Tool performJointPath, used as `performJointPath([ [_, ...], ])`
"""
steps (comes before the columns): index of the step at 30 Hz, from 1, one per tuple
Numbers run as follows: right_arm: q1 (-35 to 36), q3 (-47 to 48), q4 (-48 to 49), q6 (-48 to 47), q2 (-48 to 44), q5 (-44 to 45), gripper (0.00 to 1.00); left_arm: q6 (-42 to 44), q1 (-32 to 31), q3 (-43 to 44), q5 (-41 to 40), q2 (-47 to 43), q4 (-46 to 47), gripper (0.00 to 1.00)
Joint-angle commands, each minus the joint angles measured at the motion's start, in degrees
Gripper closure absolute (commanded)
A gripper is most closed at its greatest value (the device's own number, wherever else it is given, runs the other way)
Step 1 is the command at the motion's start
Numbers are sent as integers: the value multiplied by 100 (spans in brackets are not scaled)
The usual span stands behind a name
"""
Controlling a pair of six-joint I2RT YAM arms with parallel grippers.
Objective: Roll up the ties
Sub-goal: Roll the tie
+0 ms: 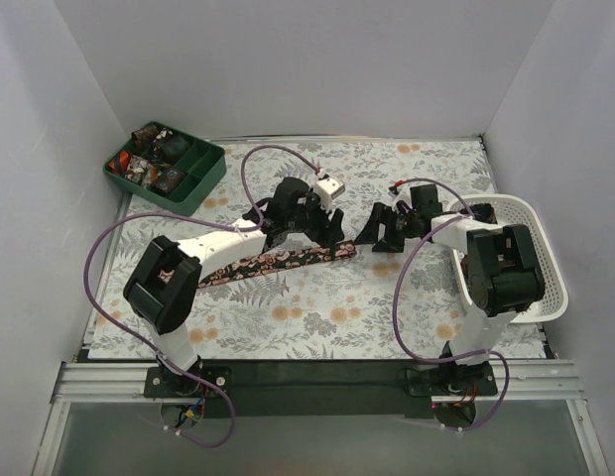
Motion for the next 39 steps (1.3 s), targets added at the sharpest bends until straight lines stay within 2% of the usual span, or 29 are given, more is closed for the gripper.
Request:
performJointPath([
  [1, 94, -67, 856, 105, 207, -454, 29, -588, -50, -275, 141, 16, -45, 46],
  [4, 147, -128, 1111, 202, 409, -569, 30, -642, -86, -293, 229, 104, 157, 56],
  [5, 165, -146, 1147, 220, 453, -578, 32, -659, -94, -275, 229, 209, 157, 65],
  [8, 200, -242, 1323, 255, 603, -595, 32, -677, -103, -205, 291, 455, 157, 69],
  [22, 323, -454, 1595, 167, 1077, -753, 46, -510, -112, -47, -333, 1124, 69, 73],
  [26, 402, -436, 1744, 202, 1192, -806, 47, -484, -112, 24, -333, 1221, 43, 73],
  [29, 446, -453, 1894, 351, 1271, -859, 51, -431, -112, 24, -386, 1247, 43, 73],
  [33, 472, -489, 2087, 448, 1359, -833, 64, -466, -112, 24, -351, 1265, 34, 72],
  [34, 473, -489, 2096, 440, 1359, -807, 69, -501, -112, 15, -360, 1265, 43, 71],
  [35, 473, -506, 2096, 439, 1333, -745, 80, -545, -112, 15, -368, 1239, 34, 71],
  [38, 473, -533, 2061, 404, 1166, -420, 98, -615, -112, 15, -491, 1046, -140, 62],
  [39, 473, -515, 1974, 335, 1122, -263, 99, -633, -86, 24, -561, 976, -229, 58],
])
